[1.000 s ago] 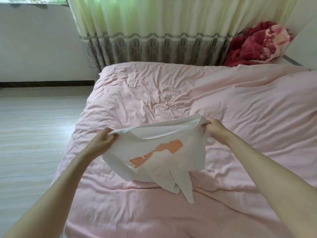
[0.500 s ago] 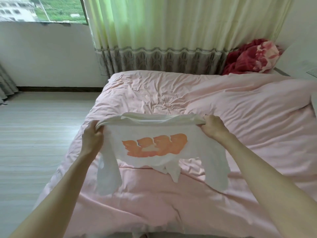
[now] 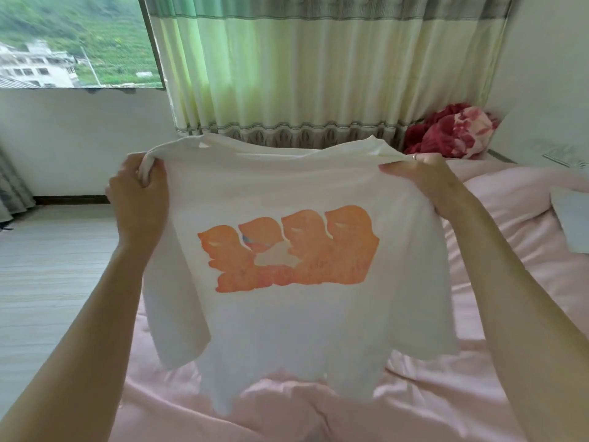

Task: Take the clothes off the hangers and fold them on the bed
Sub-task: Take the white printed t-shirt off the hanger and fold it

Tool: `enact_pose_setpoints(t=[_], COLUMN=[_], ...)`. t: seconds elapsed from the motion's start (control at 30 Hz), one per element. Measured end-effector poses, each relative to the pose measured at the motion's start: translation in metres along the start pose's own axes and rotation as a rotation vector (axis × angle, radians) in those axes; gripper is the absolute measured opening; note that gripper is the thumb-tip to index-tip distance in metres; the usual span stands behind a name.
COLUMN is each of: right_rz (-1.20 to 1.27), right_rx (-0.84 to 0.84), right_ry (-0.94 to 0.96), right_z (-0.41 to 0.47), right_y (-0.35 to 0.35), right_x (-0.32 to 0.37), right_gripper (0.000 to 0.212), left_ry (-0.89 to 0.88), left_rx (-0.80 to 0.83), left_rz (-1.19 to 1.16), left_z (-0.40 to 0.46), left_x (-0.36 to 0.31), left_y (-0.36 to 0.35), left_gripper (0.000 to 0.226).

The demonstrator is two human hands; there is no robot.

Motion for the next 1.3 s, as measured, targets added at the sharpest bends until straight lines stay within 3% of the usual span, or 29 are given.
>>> enact_pose_setpoints(t=[0.13, 0.47, 0.6, 0.7, 0.77, 0.83, 0.93, 1.03, 1.13, 1.3], right_rz=[-0.156, -0.542, -0.482, -0.354, -0.283, -0.249, -0.195, -0.185, -0.182, -0.154], right_rx=[0.016, 0.222, 0.289, 0.443, 0.548, 0.518, 0.402, 0.371, 0.347, 0.522], right_ry=[-0.045, -0.271, -0.367, -0.467, -0.523, -0.538, -0.524, -0.47, -0.475, -0.553], right_z=[0.023, 0.103, 0.158, 0.196, 0.212, 0.228, 0.251, 0.283, 0.312, 0.348], right_y=[-0.011, -0.109, -0.154, -0.187, -0.203, -0.22, -0.244, -0.272, -0.301, -0.35], right_x=[-0.019, -0.137, -0.176, -0.206, -0.225, -0.243, -0.267, -0.286, -0.31, -0.356], right_gripper=[0.034, 0.036, 0.033, 0.021, 0.026, 0.021, 0.01, 0.021, 0.017, 0.007], left_ry=[0.052, 0.426, 0.612, 0.82, 0.909, 0.98, 0.958, 0.816, 0.695, 0.687], left_rx=[0.1, 0.423, 0.505, 0.523, 0.57, 0.63, 0.636, 0.547, 0.523, 0.559], left_rz=[0.103, 0.289, 0.272, 0.183, 0.137, 0.124, 0.128, 0.248, 0.429, 0.604], left_z=[0.003, -0.02, -0.002, 0.013, 0.017, 0.019, 0.021, 0.02, 0.016, 0.002], left_x=[0.027, 0.181, 0.243, 0.291, 0.317, 0.344, 0.386, 0.428, 0.46, 0.523], left_y=[-0.015, -0.067, -0.094, -0.113, -0.122, -0.13, -0.144, -0.166, -0.189, -0.21], left_gripper=[0.022, 0.019, 0.02, 0.023, 0.017, 0.006, 0.005, 0.005, 0.011, 0.021])
Point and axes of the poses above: each hand's wrist, its own z-axis towards the middle knuckle, its own y-axis out of the back of the hand, x = y × z, the point moved 1 cm from there along z, towards the middle knuckle, and after that the axes turned 13 degrees about -z, right-handed, at the moved point
